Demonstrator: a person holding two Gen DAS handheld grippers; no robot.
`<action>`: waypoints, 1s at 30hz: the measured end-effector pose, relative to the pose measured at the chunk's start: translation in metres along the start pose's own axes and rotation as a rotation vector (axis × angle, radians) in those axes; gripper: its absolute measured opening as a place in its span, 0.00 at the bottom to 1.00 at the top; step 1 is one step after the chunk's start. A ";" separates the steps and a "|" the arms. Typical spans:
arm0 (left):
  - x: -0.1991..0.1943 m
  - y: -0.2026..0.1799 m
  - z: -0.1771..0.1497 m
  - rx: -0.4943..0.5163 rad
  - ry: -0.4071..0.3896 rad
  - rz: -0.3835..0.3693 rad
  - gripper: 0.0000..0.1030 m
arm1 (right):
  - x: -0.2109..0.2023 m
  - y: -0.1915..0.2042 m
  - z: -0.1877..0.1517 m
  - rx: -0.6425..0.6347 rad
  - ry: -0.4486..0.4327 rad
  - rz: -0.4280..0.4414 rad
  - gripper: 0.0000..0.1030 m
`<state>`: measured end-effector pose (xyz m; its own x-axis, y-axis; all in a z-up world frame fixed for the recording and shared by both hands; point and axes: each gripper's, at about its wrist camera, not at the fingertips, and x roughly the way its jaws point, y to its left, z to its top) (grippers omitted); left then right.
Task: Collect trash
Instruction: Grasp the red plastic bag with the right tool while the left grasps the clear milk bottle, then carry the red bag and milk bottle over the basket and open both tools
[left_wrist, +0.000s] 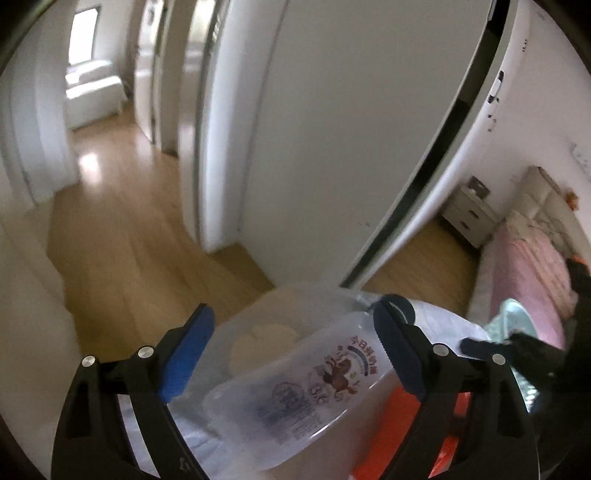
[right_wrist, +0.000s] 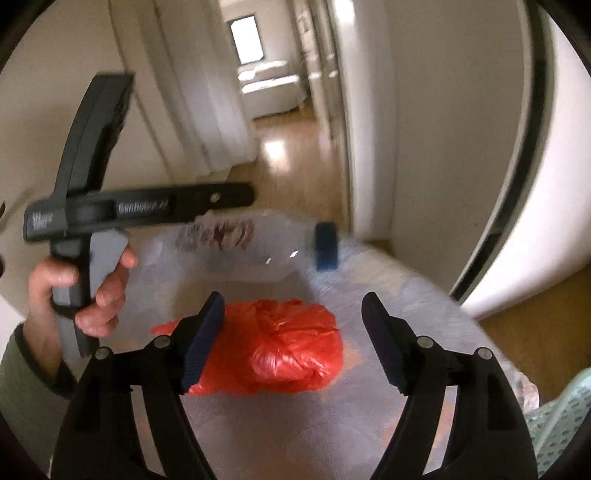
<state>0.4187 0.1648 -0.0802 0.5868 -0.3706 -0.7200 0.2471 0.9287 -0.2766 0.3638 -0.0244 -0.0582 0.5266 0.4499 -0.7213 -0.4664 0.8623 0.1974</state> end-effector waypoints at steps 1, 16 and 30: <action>0.003 0.004 -0.001 -0.012 0.017 -0.024 0.82 | 0.004 0.000 -0.002 -0.009 0.029 0.029 0.71; -0.016 -0.021 -0.055 0.085 0.134 -0.083 0.80 | -0.005 0.004 -0.032 0.060 0.139 0.224 0.61; -0.017 -0.061 -0.079 0.097 0.117 0.153 0.58 | -0.055 0.038 -0.083 0.011 0.095 0.132 0.29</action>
<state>0.3330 0.1157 -0.1011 0.5306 -0.2159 -0.8196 0.2384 0.9660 -0.1002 0.2585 -0.0359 -0.0665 0.3915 0.5363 -0.7477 -0.5192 0.7996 0.3016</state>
